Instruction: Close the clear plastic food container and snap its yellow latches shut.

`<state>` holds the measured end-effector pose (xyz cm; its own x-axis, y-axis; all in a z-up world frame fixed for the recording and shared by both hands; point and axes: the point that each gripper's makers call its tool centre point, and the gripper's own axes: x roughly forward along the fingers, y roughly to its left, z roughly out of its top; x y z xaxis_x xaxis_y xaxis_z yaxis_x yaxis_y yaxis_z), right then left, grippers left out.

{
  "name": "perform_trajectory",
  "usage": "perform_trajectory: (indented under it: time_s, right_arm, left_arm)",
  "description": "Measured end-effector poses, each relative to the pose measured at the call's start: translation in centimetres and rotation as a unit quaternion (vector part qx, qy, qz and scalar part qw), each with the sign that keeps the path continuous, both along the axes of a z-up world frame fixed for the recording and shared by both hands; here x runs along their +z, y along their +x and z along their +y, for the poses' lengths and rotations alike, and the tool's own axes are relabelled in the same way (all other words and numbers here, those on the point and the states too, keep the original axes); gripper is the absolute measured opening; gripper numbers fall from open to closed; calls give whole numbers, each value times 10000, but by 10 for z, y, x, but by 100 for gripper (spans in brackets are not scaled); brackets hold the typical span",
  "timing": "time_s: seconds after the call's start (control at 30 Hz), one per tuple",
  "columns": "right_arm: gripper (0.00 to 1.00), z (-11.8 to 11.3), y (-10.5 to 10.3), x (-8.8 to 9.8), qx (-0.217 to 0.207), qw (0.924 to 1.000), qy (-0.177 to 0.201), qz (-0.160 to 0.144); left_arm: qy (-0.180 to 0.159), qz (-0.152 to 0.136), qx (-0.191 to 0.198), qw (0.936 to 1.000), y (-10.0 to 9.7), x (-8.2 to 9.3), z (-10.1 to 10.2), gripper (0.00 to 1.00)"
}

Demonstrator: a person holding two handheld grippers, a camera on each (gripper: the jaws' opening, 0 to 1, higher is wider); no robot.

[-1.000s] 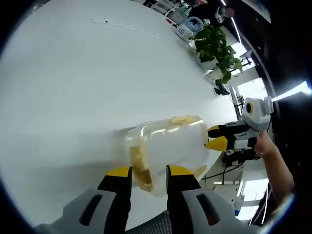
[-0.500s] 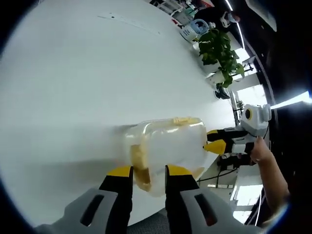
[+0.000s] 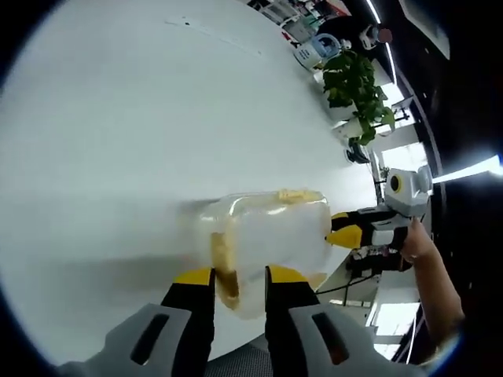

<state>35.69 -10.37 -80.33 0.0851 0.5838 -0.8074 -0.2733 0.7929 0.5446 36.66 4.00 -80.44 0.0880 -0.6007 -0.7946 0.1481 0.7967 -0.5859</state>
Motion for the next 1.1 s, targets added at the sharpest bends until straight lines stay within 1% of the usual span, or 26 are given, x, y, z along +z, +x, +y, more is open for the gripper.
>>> perform_trajectory:
  time_s: [0.1, 0.2, 0.3, 0.4, 0.57, 0.63, 0.73, 0.8, 0.83, 0.87, 0.9, 0.93, 1.0, 1.1]
  right_arm:
    - [20, 1, 2, -1, 22, 10000, -45, -10]
    - [20, -1, 4, 0, -115, 9999, 58, -54]
    - [20, -1, 4, 1, -281, 9994, 174, -35]
    - [20, 0, 6, 2, -280, 9994, 187, -113]
    - [21, 0, 10, 2, -272, 9995, 135, -100]
    - [21, 1, 7, 2, -231, 9996, 134, -40]
    - [22, 1, 6, 4, -276, 9995, 106, -71]
    - [22, 1, 5, 5, -295, 9994, 107, -108]
    - [22, 1, 7, 5, -264, 9995, 99, -166]
    - [22, 1, 7, 5, -242, 9994, 95, -208]
    - [23, 0, 9, 6, -109, 9992, 47, -389]
    - [23, 1, 9, 6, -45, 9989, 9, -460]
    - [23, 3, 6, 7, 141, 9982, -71, -584]
    - [22, 3, 5, 8, 359, 9966, -233, -707]
  left_arm:
    - [62, -19, -46, 10000, -1, 1, 0, 23]
    - [4, -32, 11, 10000, 0, 0, 3, 24]
    - [-33, -58, 51, 10000, 0, 1, 2, 24]
    - [-21, -57, 47, 10000, 0, 1, 4, 24]
    - [-26, -69, 52, 10000, -1, 1, 5, 25]
    - [-58, -18, 66, 10000, -1, 1, 6, 25]
    - [-73, -73, 29, 9999, 0, 1, 7, 26]
    - [-61, -144, -25, 9999, 0, 1, 6, 27]
    - [-28, -297, -214, 9993, -1, 2, 6, 27]
    - [10, -391, -324, 9987, -1, 2, 6, 28]
    - [78, -488, -464, 9977, -3, 2, 4, 30]
    - [121, -540, -541, 9970, -3, 2, 3, 31]
    - [222, -671, -732, 9948, -6, 0, 1, 35]
    - [349, -883, -940, 9910, -5, 1, 0, 37]
